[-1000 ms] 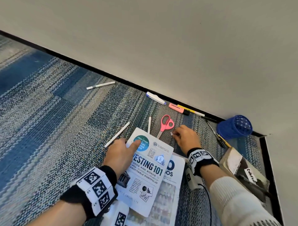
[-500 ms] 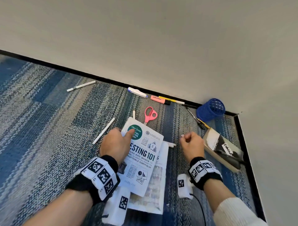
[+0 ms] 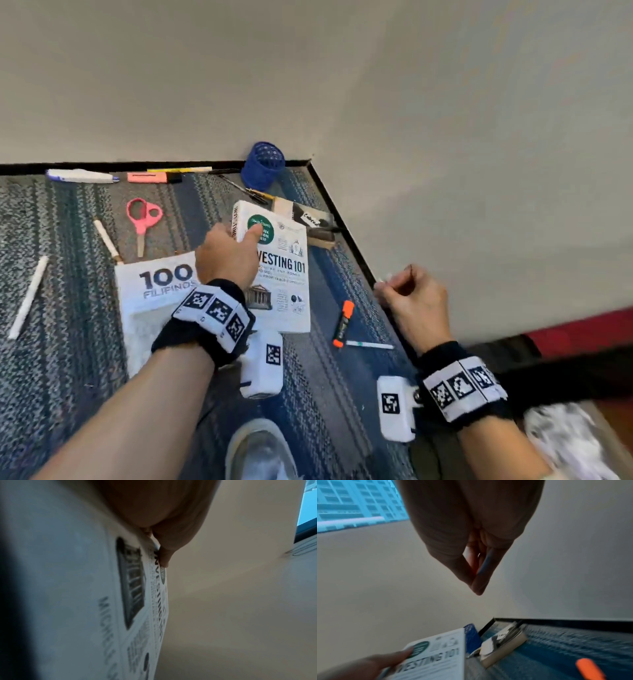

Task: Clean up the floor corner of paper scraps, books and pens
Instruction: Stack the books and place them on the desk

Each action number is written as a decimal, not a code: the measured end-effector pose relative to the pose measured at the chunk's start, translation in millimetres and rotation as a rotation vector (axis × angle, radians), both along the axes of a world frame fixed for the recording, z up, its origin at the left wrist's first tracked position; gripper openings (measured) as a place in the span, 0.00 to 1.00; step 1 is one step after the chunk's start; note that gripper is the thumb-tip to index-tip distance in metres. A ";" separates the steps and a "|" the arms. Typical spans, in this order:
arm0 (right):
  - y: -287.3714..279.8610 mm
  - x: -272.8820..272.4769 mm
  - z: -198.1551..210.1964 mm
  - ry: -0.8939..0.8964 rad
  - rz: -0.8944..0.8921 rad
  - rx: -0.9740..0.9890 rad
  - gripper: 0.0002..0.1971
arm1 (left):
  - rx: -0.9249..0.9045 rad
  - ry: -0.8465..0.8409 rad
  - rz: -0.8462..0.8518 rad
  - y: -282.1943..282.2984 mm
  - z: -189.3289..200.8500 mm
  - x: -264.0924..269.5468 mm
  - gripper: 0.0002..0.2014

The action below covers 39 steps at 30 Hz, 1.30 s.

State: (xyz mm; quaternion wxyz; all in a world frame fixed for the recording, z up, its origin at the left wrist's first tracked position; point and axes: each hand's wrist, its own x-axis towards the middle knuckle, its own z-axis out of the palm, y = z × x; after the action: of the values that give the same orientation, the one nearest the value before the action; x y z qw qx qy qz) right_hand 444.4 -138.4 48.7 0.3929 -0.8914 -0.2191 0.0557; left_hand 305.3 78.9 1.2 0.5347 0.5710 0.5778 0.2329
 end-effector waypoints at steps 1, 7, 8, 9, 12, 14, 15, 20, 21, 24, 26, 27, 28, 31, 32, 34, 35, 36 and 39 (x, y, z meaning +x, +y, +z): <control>-15.1 -9.3 8.3 -0.019 -0.036 0.004 0.12 | -0.017 -0.032 -0.038 -10.4 0.5 7.1 0.22; -133.5 -56.2 64.1 -0.342 -0.185 -0.140 0.13 | -0.133 -0.201 -0.310 -83.9 2.9 45.8 0.16; -158.2 -62.4 71.3 -0.431 -0.257 -0.215 0.11 | -0.148 -0.219 -0.335 -94.9 3.5 49.3 0.17; -178.0 -67.0 74.3 -0.500 -0.340 -0.276 0.10 | -0.149 -0.224 -0.356 -101.6 3.3 50.2 0.17; -232.3 -77.2 70.9 -0.493 -0.516 -0.473 0.11 | -0.155 -0.247 -0.415 -118.3 5.9 48.6 0.15; -249.9 -83.3 59.8 -0.335 -0.586 -0.568 0.17 | -0.158 -0.261 -0.429 -120.5 3.8 46.6 0.16; -249.2 -86.4 54.1 -0.315 -0.619 -0.572 0.19 | -0.170 -0.269 -0.427 -118.3 2.1 44.8 0.16; -168.0 -96.6 30.8 -0.563 -0.412 -0.331 0.12 | -0.198 -0.294 -0.361 -89.5 -1.5 30.1 0.15; -147.5 -94.4 21.6 -0.557 -0.306 -0.307 0.10 | -0.198 -0.295 -0.345 -80.3 -0.9 25.8 0.16; -103.2 -72.9 -31.8 -0.290 -0.042 -0.384 0.07 | -0.185 -0.311 -0.244 -46.0 -3.5 10.2 0.17; -90.7 -61.7 -77.8 -0.015 0.032 -0.591 0.06 | -0.162 -0.312 -0.180 -26.4 -3.2 -1.6 0.16; -90.1 -58.6 -99.1 0.082 0.043 -0.718 0.07 | -0.147 -0.312 -0.155 -19.3 -3.2 -7.0 0.16; -92.1 -57.4 -118.2 0.137 0.040 -0.827 0.08 | -0.133 -0.323 -0.131 -13.2 -5.5 -12.3 0.16; -111.0 -56.8 -150.3 0.154 -0.040 -0.918 0.11 | -0.130 -0.335 -0.124 -7.7 -13.3 -21.4 0.17; -117.1 -56.6 -154.1 0.153 -0.078 -0.889 0.11 | -0.138 -0.337 -0.133 -9.2 -16.3 -22.3 0.17; -124.6 -55.9 -160.0 0.121 -0.105 -0.808 0.12 | -0.165 -0.339 -0.150 -14.8 -22.3 -22.5 0.17; -123.6 -55.9 -161.9 0.111 -0.100 -0.747 0.12 | -0.166 -0.336 -0.159 -17.9 -24.9 -22.8 0.18; -119.5 -55.8 -163.2 0.106 -0.084 -0.669 0.12 | -0.167 -0.332 -0.167 -19.9 -27.9 -23.5 0.19; -96.2 -54.1 -173.5 0.107 -0.007 -0.514 0.12 | -0.179 -0.338 -0.190 -23.4 -35.2 -26.0 0.19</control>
State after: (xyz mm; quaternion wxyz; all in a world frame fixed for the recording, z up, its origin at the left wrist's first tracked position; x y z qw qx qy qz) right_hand 390.3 -234.5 -124.8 0.1645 -0.9584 -0.1738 0.1553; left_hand 279.3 55.5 -34.0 0.6922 0.5257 0.4420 0.2217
